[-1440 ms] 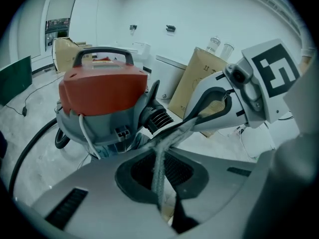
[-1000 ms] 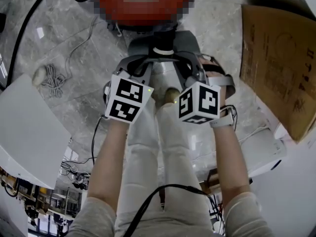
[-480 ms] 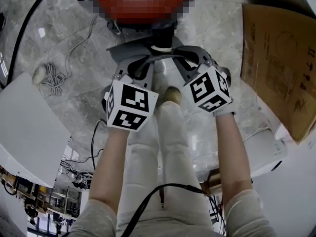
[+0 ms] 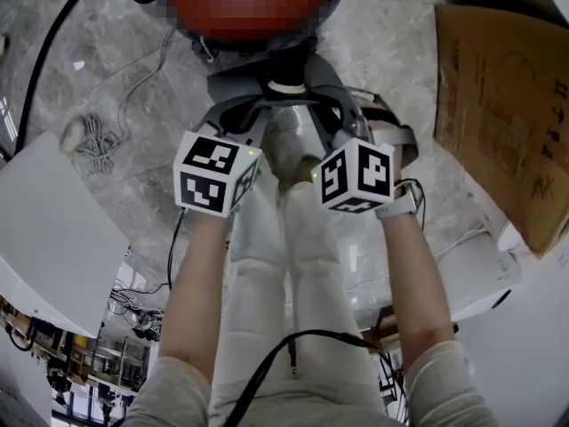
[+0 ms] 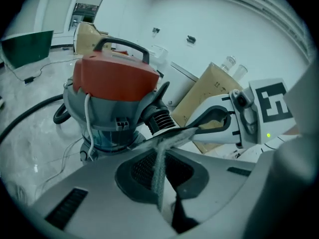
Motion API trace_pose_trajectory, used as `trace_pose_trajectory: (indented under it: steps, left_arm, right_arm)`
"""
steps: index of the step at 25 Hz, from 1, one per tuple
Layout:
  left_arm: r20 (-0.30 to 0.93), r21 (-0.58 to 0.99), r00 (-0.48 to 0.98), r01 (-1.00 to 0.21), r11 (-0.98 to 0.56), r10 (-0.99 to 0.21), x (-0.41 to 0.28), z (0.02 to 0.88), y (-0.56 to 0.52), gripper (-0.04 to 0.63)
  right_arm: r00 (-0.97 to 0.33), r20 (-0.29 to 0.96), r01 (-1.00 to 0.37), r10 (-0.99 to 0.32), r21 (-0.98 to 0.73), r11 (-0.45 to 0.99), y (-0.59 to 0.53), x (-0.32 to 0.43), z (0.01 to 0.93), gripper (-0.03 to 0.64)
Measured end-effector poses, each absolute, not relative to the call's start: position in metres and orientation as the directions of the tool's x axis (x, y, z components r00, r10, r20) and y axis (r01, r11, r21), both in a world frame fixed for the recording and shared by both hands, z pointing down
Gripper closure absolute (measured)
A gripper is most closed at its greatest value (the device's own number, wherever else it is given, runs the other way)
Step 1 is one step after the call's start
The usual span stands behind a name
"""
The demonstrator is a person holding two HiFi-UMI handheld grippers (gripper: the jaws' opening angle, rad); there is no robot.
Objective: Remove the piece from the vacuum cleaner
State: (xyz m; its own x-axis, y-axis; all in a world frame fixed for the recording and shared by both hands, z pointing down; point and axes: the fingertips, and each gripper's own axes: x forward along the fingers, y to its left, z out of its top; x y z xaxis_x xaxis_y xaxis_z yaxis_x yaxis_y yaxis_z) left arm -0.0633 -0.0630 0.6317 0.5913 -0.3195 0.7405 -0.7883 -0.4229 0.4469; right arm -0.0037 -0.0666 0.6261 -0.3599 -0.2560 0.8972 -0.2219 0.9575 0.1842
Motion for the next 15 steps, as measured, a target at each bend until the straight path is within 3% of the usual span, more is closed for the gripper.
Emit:
trace_pose_trajectory:
  steps: [7,15]
  left_arm:
    - [0.708,0.531,0.618,-0.785,-0.318,-0.343,-0.066,0.642,-0.061,0.558]
    - [0.767,0.394,0.538,-0.825,-0.405,-0.349,-0.067,0.628,-0.061,0.558]
  right_arm:
    - [-0.314,0.907,-0.112,-0.281,0.259,0.959,-0.064,-0.009,0.618,0.578]
    - [-0.486,0.849,-0.359,-0.209,0.024,0.933,-0.065,-0.007,0.625,0.577]
